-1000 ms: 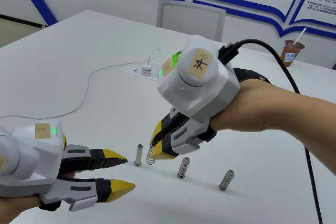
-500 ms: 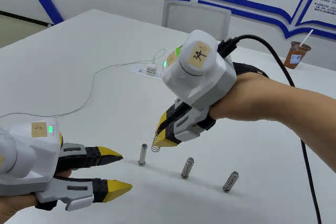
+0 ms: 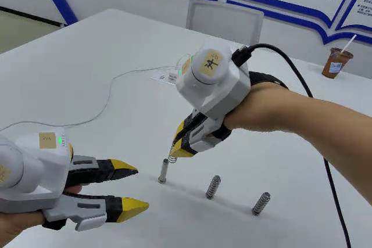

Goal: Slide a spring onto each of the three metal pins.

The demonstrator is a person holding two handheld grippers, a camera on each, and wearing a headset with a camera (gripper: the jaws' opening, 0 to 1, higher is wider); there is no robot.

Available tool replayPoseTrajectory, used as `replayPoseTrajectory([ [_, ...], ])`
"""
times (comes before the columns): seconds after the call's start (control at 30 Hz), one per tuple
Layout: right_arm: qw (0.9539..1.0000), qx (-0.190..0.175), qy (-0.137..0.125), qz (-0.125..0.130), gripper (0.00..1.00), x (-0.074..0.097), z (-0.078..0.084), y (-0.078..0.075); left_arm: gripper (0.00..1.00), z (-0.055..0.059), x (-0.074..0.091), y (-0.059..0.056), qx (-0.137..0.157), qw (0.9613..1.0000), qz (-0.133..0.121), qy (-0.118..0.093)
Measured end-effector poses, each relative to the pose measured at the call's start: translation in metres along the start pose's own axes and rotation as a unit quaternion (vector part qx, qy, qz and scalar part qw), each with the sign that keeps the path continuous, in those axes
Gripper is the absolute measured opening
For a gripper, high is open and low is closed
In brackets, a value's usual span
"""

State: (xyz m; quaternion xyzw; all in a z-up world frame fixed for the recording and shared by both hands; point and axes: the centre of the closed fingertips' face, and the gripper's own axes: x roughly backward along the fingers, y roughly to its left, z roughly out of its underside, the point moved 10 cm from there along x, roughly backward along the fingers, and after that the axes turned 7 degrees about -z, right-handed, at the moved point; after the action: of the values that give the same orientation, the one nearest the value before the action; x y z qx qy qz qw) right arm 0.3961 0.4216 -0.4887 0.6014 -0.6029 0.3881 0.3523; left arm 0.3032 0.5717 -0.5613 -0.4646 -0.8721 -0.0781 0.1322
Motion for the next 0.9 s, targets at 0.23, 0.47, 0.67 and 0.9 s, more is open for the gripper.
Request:
replayPoseTrajectory([
  [0.23, 0.9999, -0.012, -0.001, 0.003, 0.12, -0.007, 0.003, -0.009, 0.41, 0.0, 0.0, 0.002, 0.004, 1.0, -0.002, 0.001],
  [0.47, 0.9998, -0.019, -0.002, -0.002, 0.12, -0.015, 0.005, -0.012, 0.45, 0.002, -0.002, 0.001, 0.01, 0.9999, -0.002, 0.003],
  [0.67, 0.9996, -0.027, -0.003, -0.007, 0.12, -0.019, 0.006, -0.016, 0.48, 0.003, -0.003, 0.002, 0.018, 0.9998, -0.003, 0.006],
  [0.9, 0.9994, -0.032, -0.002, -0.014, 0.12, -0.026, 0.007, -0.017, 0.48, 0.004, -0.004, 0.001, 0.021, 0.9997, -0.003, 0.008],
])
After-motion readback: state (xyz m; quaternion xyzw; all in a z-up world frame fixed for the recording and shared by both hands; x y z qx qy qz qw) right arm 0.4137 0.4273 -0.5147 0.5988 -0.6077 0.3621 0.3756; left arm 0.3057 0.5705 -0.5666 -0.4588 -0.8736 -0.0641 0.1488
